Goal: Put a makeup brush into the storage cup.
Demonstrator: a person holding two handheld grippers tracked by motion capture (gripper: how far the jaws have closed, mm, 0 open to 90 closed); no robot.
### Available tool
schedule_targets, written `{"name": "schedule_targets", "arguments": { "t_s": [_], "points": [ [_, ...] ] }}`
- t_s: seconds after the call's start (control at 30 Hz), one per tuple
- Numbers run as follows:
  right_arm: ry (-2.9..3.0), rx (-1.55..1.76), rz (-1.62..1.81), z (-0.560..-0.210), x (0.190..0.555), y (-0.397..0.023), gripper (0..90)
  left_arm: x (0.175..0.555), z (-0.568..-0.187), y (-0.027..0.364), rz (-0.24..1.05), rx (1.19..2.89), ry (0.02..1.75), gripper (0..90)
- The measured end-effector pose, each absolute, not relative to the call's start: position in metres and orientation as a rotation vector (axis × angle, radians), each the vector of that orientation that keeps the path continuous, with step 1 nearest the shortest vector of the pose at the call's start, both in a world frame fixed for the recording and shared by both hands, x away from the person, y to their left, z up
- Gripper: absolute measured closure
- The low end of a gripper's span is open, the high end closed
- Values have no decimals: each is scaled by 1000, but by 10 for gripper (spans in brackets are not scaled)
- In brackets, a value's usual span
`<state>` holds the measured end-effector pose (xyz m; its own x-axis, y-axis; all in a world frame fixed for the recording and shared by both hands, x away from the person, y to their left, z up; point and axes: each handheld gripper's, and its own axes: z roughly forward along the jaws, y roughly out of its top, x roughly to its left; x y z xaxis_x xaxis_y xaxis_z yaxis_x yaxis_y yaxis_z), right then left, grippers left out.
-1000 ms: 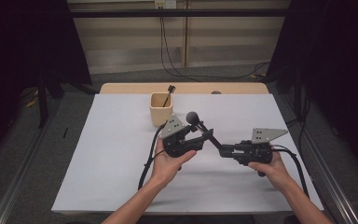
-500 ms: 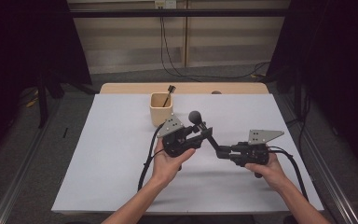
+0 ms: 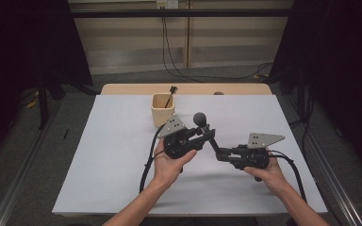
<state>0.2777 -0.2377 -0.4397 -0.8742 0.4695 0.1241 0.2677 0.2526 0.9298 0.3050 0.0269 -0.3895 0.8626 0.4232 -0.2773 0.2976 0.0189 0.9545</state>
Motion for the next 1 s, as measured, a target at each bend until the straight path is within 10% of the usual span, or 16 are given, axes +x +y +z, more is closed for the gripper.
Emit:
{"name": "schedule_targets", "arguments": {
  "t_s": [0.47, 1.0],
  "points": [
    [2263, 761, 1710, -442, 279, -237, 642, 305, -385, 26, 118, 1612, 556, 707],
    [2141, 887, 1684, -438, 280, -240, 35, 314, -381, 43, 152, 1601, 606, 707]
  ]
}}
